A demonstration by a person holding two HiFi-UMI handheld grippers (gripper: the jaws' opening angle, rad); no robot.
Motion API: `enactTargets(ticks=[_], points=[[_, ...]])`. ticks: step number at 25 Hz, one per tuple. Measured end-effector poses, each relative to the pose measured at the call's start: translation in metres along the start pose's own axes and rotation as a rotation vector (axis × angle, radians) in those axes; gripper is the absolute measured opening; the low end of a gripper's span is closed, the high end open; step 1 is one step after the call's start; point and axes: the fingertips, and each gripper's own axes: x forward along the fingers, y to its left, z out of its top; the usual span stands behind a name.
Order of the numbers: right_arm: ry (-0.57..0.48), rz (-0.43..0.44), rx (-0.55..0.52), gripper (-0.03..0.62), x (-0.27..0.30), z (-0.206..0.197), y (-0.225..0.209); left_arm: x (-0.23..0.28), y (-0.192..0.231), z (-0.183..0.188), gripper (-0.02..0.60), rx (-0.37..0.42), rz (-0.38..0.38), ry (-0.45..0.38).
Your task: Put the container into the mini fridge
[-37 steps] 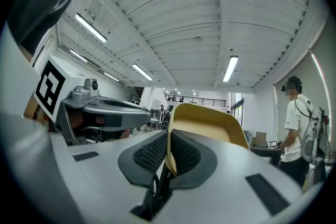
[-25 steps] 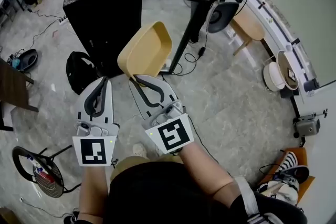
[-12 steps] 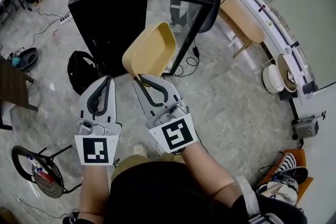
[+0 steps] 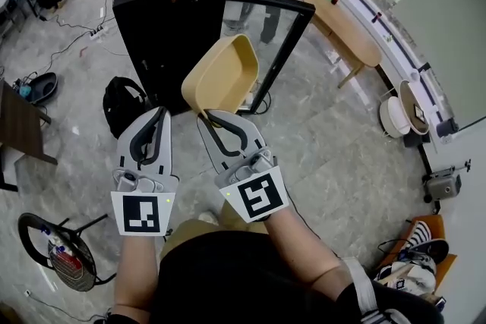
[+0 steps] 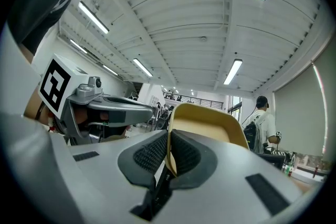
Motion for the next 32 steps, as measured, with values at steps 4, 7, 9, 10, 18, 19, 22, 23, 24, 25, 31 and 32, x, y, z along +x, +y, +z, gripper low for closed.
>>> enactTargets(ticks=[4,7,9,10,18,19,22,23,24,25,31,32], points=[[-0.047,-0.01,0.024,0.046,0.01,0.009,0.006,-0.004,0.01,0.001,0.025,-0.003,0.002,-0.016],[-0.115,-0.033,0.087,0.046,0.02,0.018,0.008,-0.007,0.021,-0.003,0.024,-0.004,0.012,-0.012],[-0.117,-0.027,0.086,0.046,0.028,0.015,0.011,-0.007,0.028,-0.008,0.025,-0.009,0.023,-0.011],[-0.118,-0.023,0.087,0.046,0.032,0.013,0.013,-0.007,0.032,-0.012,0.025,-0.013,0.029,-0.01],[-0.114,0.028,0.086,0.046,0.06,-0.005,0.025,0.001,0.059,-0.033,0.025,-0.008,0.065,-0.007],[-0.107,0.036,0.083,0.046,0.064,-0.008,0.025,0.003,0.062,-0.036,0.025,-0.009,0.069,-0.003],[-0.087,0.057,0.076,0.046,0.081,-0.019,0.02,0.014,0.073,-0.044,0.025,-0.008,0.083,0.012],[-0.083,0.062,0.076,0.046,0.088,-0.022,0.017,0.018,0.077,-0.048,0.024,-0.006,0.087,0.018],[-0.081,0.066,0.077,0.046,0.095,-0.025,0.014,0.022,0.082,-0.051,0.024,-0.004,0.092,0.024],[-0.085,0.07,0.078,0.046,0.104,-0.027,0.01,0.027,0.087,-0.054,0.024,-0.004,0.097,0.027],[-0.095,0.11,0.087,0.046,0.156,-0.038,-0.012,0.064,0.123,-0.073,0.025,-0.014,0.142,0.044],[-0.093,0.115,0.085,0.046,0.164,-0.04,-0.017,0.071,0.128,-0.076,0.024,-0.011,0.144,0.049]])
